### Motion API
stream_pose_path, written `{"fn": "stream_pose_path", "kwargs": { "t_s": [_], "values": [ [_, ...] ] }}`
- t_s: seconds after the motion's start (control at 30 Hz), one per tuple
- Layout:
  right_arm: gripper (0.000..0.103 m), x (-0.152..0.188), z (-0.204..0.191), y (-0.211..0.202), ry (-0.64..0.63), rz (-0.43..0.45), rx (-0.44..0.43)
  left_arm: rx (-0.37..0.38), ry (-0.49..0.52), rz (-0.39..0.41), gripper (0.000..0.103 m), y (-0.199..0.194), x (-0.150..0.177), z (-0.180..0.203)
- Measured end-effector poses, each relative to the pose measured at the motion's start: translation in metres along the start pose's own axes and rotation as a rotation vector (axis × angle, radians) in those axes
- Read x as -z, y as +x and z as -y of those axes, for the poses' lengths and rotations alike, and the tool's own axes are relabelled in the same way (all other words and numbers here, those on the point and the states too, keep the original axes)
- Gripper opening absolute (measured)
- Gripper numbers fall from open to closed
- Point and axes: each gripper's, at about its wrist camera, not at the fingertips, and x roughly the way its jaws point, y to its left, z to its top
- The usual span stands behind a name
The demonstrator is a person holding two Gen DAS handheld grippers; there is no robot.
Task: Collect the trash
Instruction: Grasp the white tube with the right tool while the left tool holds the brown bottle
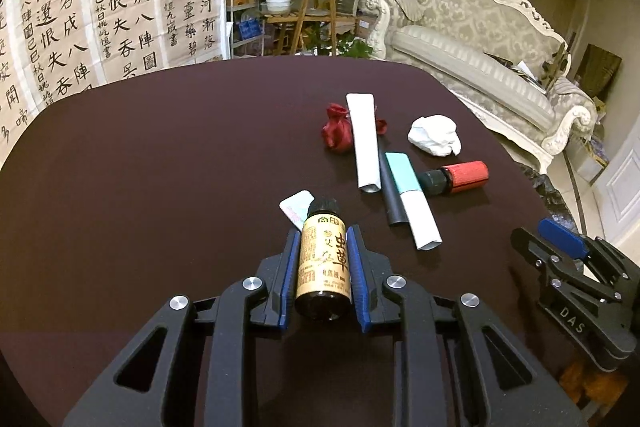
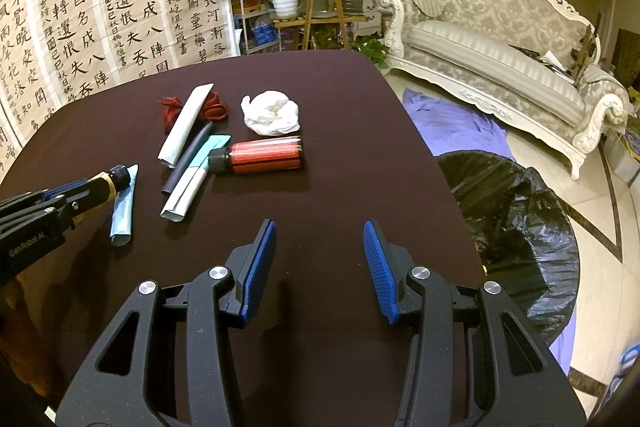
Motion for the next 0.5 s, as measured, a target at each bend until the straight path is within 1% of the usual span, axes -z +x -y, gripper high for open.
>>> {"fn": "stream_pose_path", "kwargs": {
  "t_s": [0.23,0.43,0.5],
  "values": [
    [0.044,0.000,-0.002,0.000,-0.006,-0.004,-0.001,-0.007,-0.020,-0.008,0.025,0.001,0.003,-0.007],
    [0.044,0.000,-0.005,0.002,-0.012,-0.010,-0.005,-0.027,-0.051,-0.053,0.025,0.009,0.006,-0.019],
    [0.044,0.000,-0.006,0.002,-0.014,-0.011,-0.005,-0.026,-0.044,-0.057,0.026,0.009,0.006,-0.019]
  ]
}}
